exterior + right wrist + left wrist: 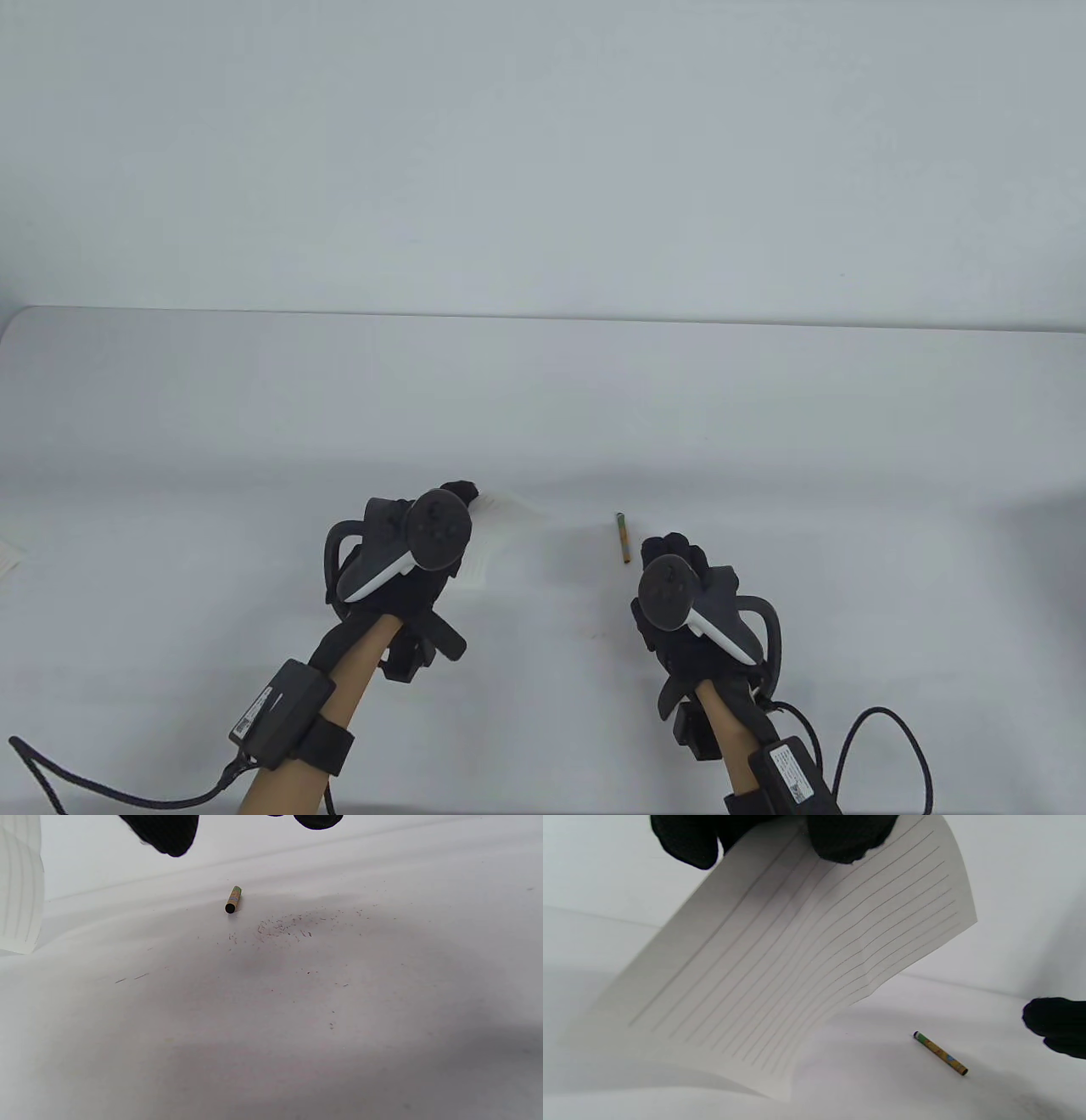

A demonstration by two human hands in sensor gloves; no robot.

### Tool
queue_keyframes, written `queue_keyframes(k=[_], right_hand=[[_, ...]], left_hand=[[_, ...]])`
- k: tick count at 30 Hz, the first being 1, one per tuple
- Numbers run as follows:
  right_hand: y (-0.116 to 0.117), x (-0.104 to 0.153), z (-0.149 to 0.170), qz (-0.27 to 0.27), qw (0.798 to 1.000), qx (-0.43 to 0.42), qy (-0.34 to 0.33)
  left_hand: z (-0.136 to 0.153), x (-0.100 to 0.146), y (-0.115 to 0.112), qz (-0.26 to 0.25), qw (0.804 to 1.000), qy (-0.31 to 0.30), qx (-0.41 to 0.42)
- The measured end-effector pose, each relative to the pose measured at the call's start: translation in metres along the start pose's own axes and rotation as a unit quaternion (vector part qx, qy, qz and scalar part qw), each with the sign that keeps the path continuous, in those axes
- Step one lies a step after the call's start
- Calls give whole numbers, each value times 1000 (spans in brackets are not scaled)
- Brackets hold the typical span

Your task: Apply wax crayon on paper

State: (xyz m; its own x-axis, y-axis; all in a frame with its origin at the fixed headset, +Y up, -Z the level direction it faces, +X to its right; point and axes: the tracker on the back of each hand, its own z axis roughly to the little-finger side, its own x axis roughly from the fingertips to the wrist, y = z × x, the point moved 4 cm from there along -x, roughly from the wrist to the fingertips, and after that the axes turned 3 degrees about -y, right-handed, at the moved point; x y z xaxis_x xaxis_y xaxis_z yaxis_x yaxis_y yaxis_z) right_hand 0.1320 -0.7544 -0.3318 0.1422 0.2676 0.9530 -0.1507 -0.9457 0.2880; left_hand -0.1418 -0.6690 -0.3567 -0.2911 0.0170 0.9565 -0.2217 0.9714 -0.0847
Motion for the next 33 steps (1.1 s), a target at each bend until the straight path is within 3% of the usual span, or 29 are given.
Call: queue_keyframes(k=[3, 9, 16, 20, 25, 33], right_hand=[[0, 1, 1, -2, 1000, -2, 2], [2, 1, 1, -8, 1000, -4, 3], [3, 1, 1, -13, 1000, -4, 2], [3, 0, 1, -16, 1000, -6, 2], [5, 0, 2, -23, 1000, -9, 3], [7, -1, 3, -32, 999, -5, 7]], left_hand=[[-5, 11, 6, -28, 999, -16, 30], [-8, 21, -3, -31, 994, -38, 93], [-4, 15, -44, -11, 986, -26, 163], [-2, 9, -74, 31, 984, -3, 177], [-5, 3, -106, 93, 989, 16, 110], [-19, 2, -119, 135, 990, -11, -38]])
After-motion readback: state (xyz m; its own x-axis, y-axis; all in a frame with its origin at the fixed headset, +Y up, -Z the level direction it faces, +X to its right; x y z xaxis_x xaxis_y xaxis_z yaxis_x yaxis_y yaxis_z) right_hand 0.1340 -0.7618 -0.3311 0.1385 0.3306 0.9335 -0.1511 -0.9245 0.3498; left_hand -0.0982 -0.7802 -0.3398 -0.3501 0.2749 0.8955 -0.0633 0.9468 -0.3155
